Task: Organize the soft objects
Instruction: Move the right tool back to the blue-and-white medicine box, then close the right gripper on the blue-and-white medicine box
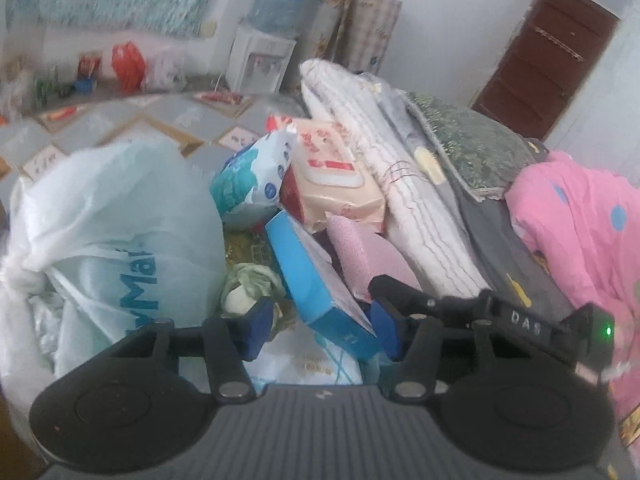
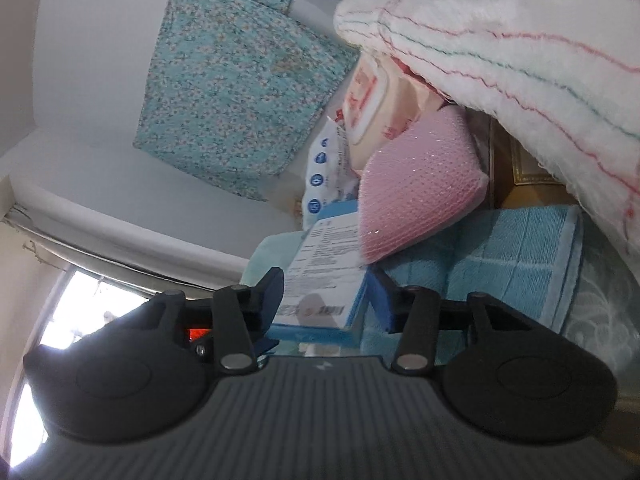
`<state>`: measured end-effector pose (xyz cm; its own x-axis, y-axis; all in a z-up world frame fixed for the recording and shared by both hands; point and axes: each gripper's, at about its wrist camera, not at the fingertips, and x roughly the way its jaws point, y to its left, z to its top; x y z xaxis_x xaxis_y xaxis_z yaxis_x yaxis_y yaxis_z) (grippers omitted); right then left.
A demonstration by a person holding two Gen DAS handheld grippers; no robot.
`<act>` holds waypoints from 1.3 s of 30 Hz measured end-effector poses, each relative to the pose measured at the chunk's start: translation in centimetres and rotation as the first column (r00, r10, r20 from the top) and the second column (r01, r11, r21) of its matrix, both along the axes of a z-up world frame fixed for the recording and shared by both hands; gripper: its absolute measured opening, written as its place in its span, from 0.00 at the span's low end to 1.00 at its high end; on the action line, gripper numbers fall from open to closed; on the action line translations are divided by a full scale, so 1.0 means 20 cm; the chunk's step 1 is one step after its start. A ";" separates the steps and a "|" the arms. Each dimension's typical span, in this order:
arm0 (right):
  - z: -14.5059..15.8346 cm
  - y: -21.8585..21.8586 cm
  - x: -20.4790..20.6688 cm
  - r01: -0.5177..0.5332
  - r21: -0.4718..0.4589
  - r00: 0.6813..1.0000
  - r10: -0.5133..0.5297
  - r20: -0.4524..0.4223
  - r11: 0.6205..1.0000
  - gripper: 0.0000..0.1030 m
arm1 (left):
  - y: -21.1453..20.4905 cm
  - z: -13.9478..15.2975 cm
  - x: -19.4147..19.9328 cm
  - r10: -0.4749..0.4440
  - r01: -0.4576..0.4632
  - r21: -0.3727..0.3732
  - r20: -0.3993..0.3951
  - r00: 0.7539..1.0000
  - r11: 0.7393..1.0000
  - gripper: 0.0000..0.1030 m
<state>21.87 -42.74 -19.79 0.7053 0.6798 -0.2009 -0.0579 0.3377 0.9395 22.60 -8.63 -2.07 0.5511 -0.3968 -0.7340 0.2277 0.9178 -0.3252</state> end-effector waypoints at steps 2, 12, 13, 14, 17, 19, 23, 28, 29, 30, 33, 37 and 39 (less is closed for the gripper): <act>-0.03 0.01 0.03 -0.005 0.009 1.000 0.005 -0.008 1.000 0.44 | -0.01 -0.03 0.04 0.011 -0.011 0.002 -0.023 1.000 1.000 0.45; -0.04 0.02 0.03 -0.022 0.043 1.000 0.023 -0.006 0.999 0.43 | -0.02 -0.01 0.00 0.001 -0.001 -0.018 -0.020 1.000 1.000 0.32; -0.04 0.00 0.01 -0.026 0.044 1.000 0.026 -0.003 0.999 0.43 | -0.01 -0.01 -0.02 -0.005 0.004 -0.028 -0.019 1.000 1.000 0.31; -0.04 0.00 0.00 -0.029 0.044 1.000 0.029 -0.001 0.999 0.43 | 0.00 0.00 -0.04 -0.011 0.010 -0.038 -0.019 1.000 0.999 0.30; -0.03 -0.01 -0.05 -0.040 0.036 0.999 0.040 -0.005 0.999 0.44 | 0.02 0.02 -0.12 -0.030 0.029 -0.050 -0.012 0.999 0.998 0.30; -0.04 -0.01 -0.09 -0.046 0.034 0.999 0.046 -0.012 0.998 0.45 | 0.04 0.02 -0.18 -0.042 0.042 -0.056 -0.015 0.999 0.998 0.29; -0.05 0.00 -0.15 -0.065 0.024 0.998 0.066 -0.025 0.998 0.45 | 0.07 -0.02 -0.28 -0.072 0.071 -0.047 -0.034 0.997 0.996 0.30; -0.07 0.03 -0.20 -0.076 0.006 0.996 0.076 -0.046 0.997 0.46 | 0.06 -0.02 -0.31 -0.076 0.077 0.028 -0.009 0.997 0.997 0.36; -0.07 0.03 -0.22 -0.077 0.002 0.996 0.077 -0.045 0.997 0.46 | 0.05 -0.03 -0.31 -0.080 0.080 0.043 -0.004 0.997 0.996 0.36; -0.07 0.03 -0.22 -0.078 -0.003 0.996 0.078 -0.042 0.997 0.46 | 0.05 -0.03 -0.31 -0.080 0.080 0.048 0.000 0.997 0.996 0.36; -0.06 0.04 -0.24 -0.075 -0.012 0.996 0.074 -0.042 0.997 0.46 | 0.04 -0.04 -0.29 -0.081 0.080 0.054 0.003 0.997 0.995 0.38; -0.06 0.03 -0.25 -0.072 -0.016 0.997 0.071 -0.038 0.997 0.43 | 0.01 -0.04 -0.27 -0.091 0.089 0.075 0.016 0.996 0.993 0.43; -0.04 0.04 -0.22 -0.066 -0.027 0.998 0.065 -0.025 0.997 0.39 | -0.02 -0.05 -0.26 -0.106 0.105 0.078 0.012 0.994 0.991 0.44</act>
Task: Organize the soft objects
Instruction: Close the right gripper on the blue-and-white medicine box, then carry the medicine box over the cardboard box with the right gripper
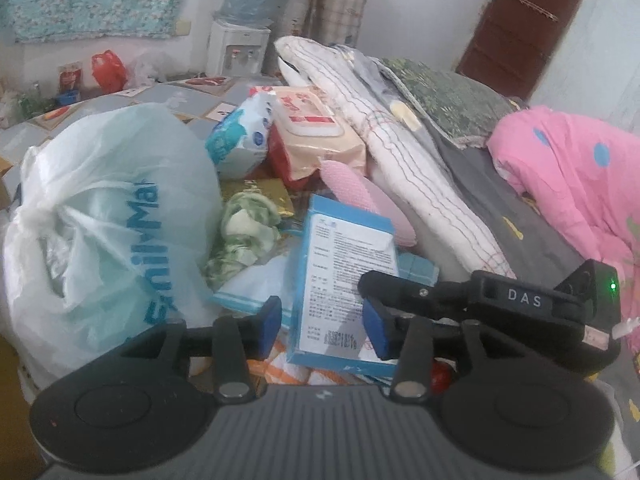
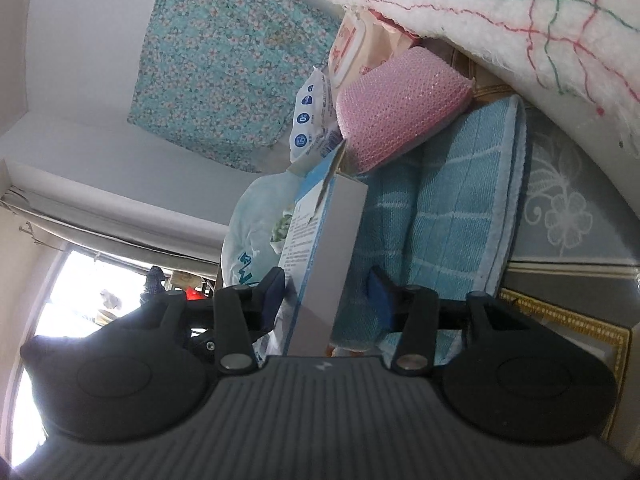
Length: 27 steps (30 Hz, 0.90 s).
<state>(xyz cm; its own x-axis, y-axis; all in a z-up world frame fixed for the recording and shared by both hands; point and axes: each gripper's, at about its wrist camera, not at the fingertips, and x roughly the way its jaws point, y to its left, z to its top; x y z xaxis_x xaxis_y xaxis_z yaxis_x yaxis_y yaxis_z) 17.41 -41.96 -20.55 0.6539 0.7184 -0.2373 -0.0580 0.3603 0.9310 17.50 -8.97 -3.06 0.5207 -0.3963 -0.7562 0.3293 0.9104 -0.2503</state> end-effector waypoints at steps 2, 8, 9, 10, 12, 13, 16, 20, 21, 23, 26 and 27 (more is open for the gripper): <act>0.00 -0.01 -0.02 0.003 -0.007 1.000 -0.002 0.015 1.000 0.33 | -0.01 -0.01 0.00 -0.017 0.017 -0.003 -0.004 1.000 1.000 0.46; 0.05 -0.04 -0.08 0.008 -0.024 0.998 -0.007 0.060 1.000 0.23 | -0.03 0.00 -0.05 -0.056 0.056 -0.002 0.020 0.998 0.998 0.59; 0.06 -0.04 -0.08 0.007 -0.027 0.998 -0.005 0.067 1.000 0.23 | -0.03 0.00 -0.06 -0.065 0.065 -0.004 0.023 0.998 0.998 0.61; 0.06 -0.04 -0.09 0.006 -0.032 0.997 -0.004 0.071 0.999 0.23 | -0.03 0.00 -0.06 -0.072 0.072 -0.002 0.028 0.997 0.997 0.63; 0.07 -0.03 -0.09 0.004 -0.035 0.998 -0.002 0.070 0.999 0.22 | -0.04 0.00 -0.06 -0.080 0.080 0.002 0.024 0.997 0.997 0.67; 0.06 -0.03 -0.10 0.000 -0.031 0.998 0.002 0.067 1.000 0.22 | -0.04 -0.01 -0.06 -0.083 0.083 0.005 0.014 0.996 0.997 0.69; 0.05 -0.04 -0.10 0.001 -0.017 0.998 0.000 0.058 1.000 0.21 | -0.05 -0.03 -0.05 -0.085 0.085 0.005 -0.004 0.996 0.996 0.70; 0.07 -0.04 -0.12 0.014 -0.021 0.998 -0.013 0.054 1.000 0.21 | -0.04 -0.02 -0.05 -0.093 0.093 -0.002 -0.003 0.996 0.996 0.70; 0.07 -0.04 -0.13 0.017 -0.025 0.998 -0.016 0.055 1.000 0.21 | -0.04 -0.02 -0.05 -0.095 0.095 -0.006 -0.001 0.995 0.995 0.70; 0.09 -0.04 -0.14 0.023 -0.031 0.998 -0.022 0.060 0.999 0.21 | -0.04 -0.01 -0.07 -0.096 0.096 -0.013 0.010 0.995 0.995 0.70; 0.15 -0.03 -0.17 0.028 -0.038 0.997 -0.025 0.079 0.999 0.21 | -0.04 0.03 -0.09 -0.099 0.099 -0.020 0.033 0.995 0.995 0.70; 0.17 -0.03 -0.17 0.028 -0.038 0.996 -0.025 0.087 0.999 0.21 | -0.04 0.04 -0.10 -0.097 0.098 -0.020 0.042 0.994 0.995 0.70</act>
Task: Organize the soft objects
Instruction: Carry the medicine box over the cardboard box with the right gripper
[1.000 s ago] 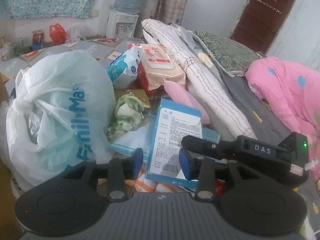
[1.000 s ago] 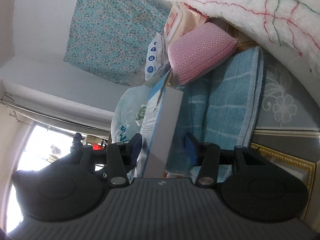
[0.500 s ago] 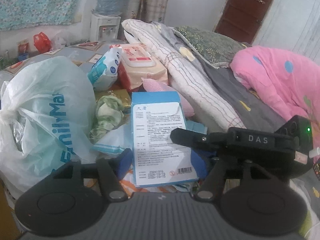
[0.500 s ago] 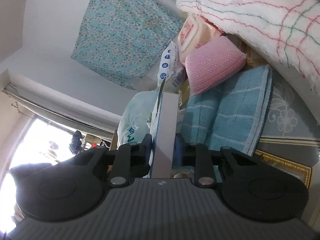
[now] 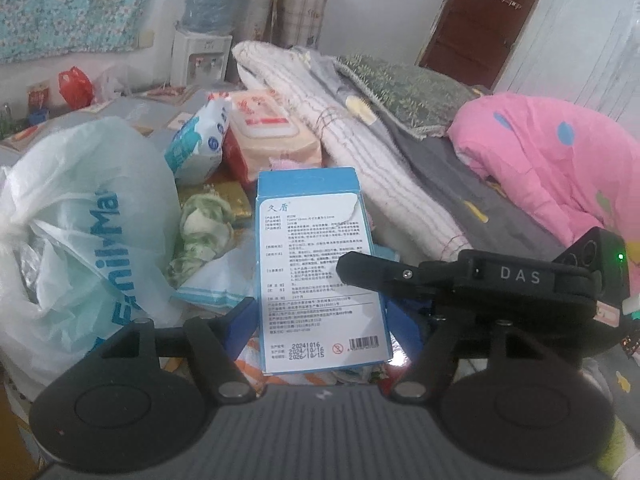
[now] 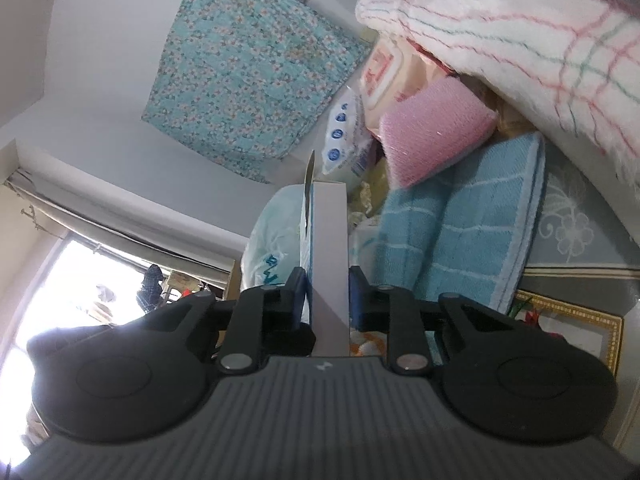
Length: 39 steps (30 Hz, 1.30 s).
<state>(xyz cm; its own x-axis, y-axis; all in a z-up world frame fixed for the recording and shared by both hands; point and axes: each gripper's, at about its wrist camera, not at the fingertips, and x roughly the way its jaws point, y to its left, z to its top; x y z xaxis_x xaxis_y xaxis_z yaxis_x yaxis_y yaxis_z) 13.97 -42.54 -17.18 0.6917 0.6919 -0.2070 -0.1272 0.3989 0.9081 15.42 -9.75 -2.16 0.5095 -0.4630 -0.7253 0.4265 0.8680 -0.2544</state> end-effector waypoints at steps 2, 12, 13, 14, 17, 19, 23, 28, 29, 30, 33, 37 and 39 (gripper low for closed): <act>0.04 0.01 -0.01 -0.008 0.000 1.000 0.008 0.018 1.000 0.21 | 0.01 0.04 -0.03 0.007 -0.006 -0.003 0.019 1.000 1.000 0.70; 0.43 0.29 0.04 -0.174 -0.056 0.972 0.181 0.148 0.983 0.21 | 0.31 0.33 -0.21 0.156 -0.153 -0.031 0.150 0.976 0.988 0.70; 0.48 0.35 0.06 -0.206 -0.071 0.963 0.215 0.162 0.976 0.21 | 0.36 0.37 -0.23 0.180 -0.178 -0.031 0.160 0.971 0.984 0.70; 0.53 0.41 0.08 -0.232 -0.083 0.954 0.244 0.172 0.969 0.21 | 0.42 0.40 -0.24 0.207 -0.205 -0.029 0.170 0.964 0.978 0.71; 0.68 0.66 0.14 -0.343 -0.114 0.910 0.360 0.208 0.932 0.21 | 0.57 0.49 -0.25 0.276 -0.280 -0.011 0.193 0.941 0.960 0.71; 0.76 0.83 0.18 -0.392 -0.159 0.879 0.420 0.225 0.906 0.21 | 0.67 0.54 -0.26 0.331 -0.342 0.018 0.213 0.919 0.939 0.71; 0.83 1.16 0.29 -0.506 -0.163 0.827 0.530 0.188 0.847 0.20 | 0.89 0.61 -0.27 0.399 -0.424 0.053 0.251 0.882 0.904 0.71; 0.82 1.56 0.42 -0.602 -0.175 0.780 0.621 0.079 0.779 0.19 | 1.20 0.57 -0.17 0.493 -0.514 0.078 0.191 0.849 0.854 0.72; 0.81 1.65 0.46 -0.618 -0.178 0.772 0.634 0.045 0.766 0.19 | 1.27 0.56 -0.15 0.511 -0.529 0.080 0.167 0.843 0.845 0.72; 0.79 1.74 0.49 -0.632 -0.185 0.764 0.645 0.014 0.752 0.19 | 1.35 0.54 -0.11 0.533 -0.545 0.081 0.137 0.835 0.834 0.70; 0.73 1.98 0.56 -0.663 -0.199 0.745 0.662 -0.080 0.722 0.19 | 1.51 0.47 -0.03 0.579 -0.586 0.115 0.089 0.810 0.802 0.68; 0.60 2.25 0.68 -0.692 -0.169 0.722 0.665 -0.192 0.702 0.18 | 1.71 0.39 0.07 0.646 -0.645 0.179 0.059 0.761 0.743 0.68; 0.55 2.36 0.72 -0.696 -0.161 0.716 0.659 -0.231 0.700 0.18 | 1.80 0.34 0.08 0.678 -0.671 0.193 0.039 0.734 0.716 0.68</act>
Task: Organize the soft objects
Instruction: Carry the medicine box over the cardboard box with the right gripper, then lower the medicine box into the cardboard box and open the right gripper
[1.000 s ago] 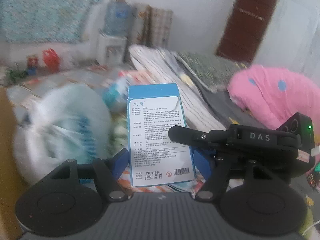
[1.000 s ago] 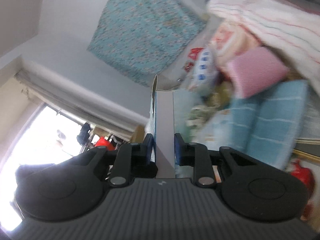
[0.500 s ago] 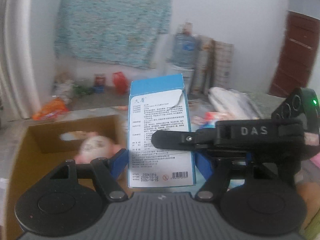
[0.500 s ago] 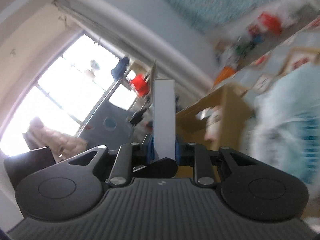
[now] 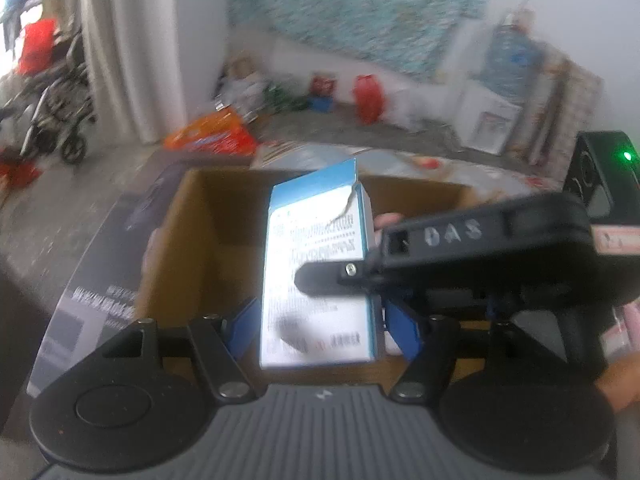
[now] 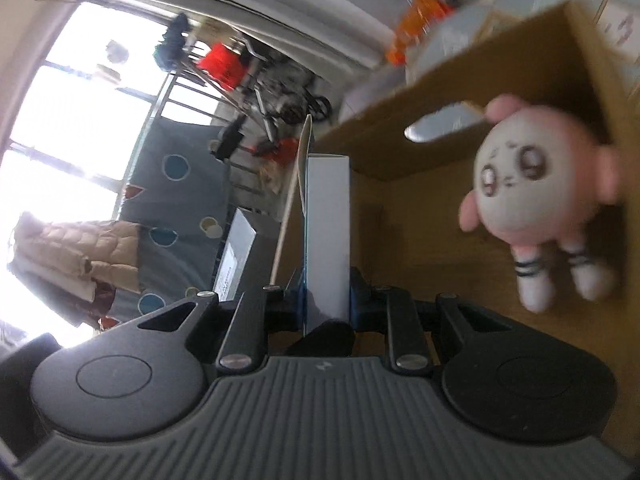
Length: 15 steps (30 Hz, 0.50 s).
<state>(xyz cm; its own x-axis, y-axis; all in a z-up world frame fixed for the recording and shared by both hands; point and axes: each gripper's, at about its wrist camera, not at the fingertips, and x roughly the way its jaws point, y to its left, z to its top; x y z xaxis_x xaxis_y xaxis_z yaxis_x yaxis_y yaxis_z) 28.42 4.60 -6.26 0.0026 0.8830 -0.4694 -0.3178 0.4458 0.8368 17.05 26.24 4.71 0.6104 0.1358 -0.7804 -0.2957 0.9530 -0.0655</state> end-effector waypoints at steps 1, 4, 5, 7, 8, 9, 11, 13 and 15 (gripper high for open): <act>-0.03 0.06 0.02 0.004 -0.016 1.000 -0.004 -0.012 1.000 0.18 | 0.04 -0.02 0.00 0.025 -0.025 0.004 -0.006 1.000 1.000 0.68; -0.11 0.21 0.07 0.011 -0.058 0.998 -0.015 -0.055 0.998 0.18 | 0.14 -0.04 -0.03 0.074 -0.074 0.006 -0.018 0.997 0.997 0.68; -0.14 0.25 0.08 0.016 -0.075 0.998 -0.021 -0.063 0.997 0.18 | 0.16 -0.05 -0.04 0.081 -0.081 0.002 -0.020 0.997 0.997 0.68; -0.20 0.30 0.09 0.022 -0.089 0.996 -0.029 -0.084 0.996 0.18 | 0.19 -0.04 -0.08 0.086 -0.086 0.004 -0.015 0.996 0.996 0.68; -0.23 0.33 0.09 0.025 -0.095 0.995 -0.034 -0.092 0.995 0.18 | 0.19 -0.03 -0.09 0.088 -0.088 0.011 -0.011 0.996 0.996 0.68; -0.27 0.36 0.10 0.029 -0.100 0.994 -0.039 -0.098 0.995 0.18 | 0.19 -0.04 -0.11 0.089 -0.089 0.018 -0.007 0.996 0.996 0.69; -0.32 0.39 0.10 0.041 -0.104 0.992 -0.053 -0.114 0.994 0.18 | 0.20 -0.02 -0.15 0.088 -0.088 0.021 0.005 0.996 0.996 0.69; -0.38 0.43 0.10 0.041 -0.113 0.991 -0.055 -0.120 0.993 0.18 | 0.20 -0.02 -0.16 0.090 -0.090 0.019 0.013 0.996 0.996 0.69; -0.42 0.48 0.08 0.037 -0.150 0.993 -0.053 -0.101 0.988 0.18 | 0.21 -0.02 -0.17 0.094 -0.094 0.018 0.019 0.995 0.995 0.69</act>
<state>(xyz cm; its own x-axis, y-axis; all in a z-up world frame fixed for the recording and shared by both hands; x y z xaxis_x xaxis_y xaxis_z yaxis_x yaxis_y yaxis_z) 30.07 14.15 -14.58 -0.0150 0.8038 -0.5947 -0.2090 0.5791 0.7880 13.63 30.43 4.21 0.6082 0.2076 -0.7662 -0.3830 0.9222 -0.0542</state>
